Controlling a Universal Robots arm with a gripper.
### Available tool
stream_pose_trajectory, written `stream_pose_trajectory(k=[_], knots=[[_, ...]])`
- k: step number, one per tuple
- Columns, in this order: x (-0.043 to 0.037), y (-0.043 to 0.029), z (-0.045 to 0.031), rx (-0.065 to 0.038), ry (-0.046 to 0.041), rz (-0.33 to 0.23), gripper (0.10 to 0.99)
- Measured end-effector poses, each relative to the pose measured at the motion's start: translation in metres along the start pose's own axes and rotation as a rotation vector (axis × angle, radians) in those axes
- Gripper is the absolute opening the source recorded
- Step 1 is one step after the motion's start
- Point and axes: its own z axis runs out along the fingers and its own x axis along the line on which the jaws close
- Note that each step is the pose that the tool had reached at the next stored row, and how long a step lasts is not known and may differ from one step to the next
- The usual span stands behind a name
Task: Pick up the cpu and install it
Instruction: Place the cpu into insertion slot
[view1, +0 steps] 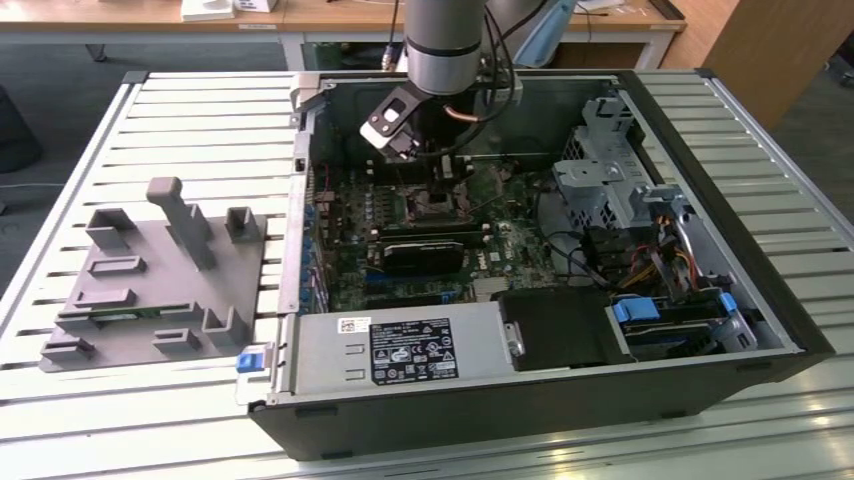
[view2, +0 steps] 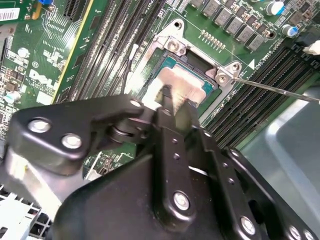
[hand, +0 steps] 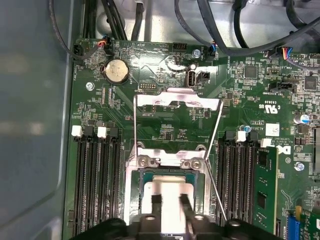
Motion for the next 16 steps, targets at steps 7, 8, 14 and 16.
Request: stream_pose_trajectory(k=[7,8,14,16], knots=[[-0.0001,0.0001,-0.0031,0.000,0.0001,0.000,0.106],[-0.0001,0.0001,-0.0034,0.000,0.0001,0.000,0.106],[-0.0002,0.0001,-0.0052,0.000,0.0000,0.000,0.106],[-0.0002,0.0002,-0.0072,0.000,0.0000,0.000,0.106]])
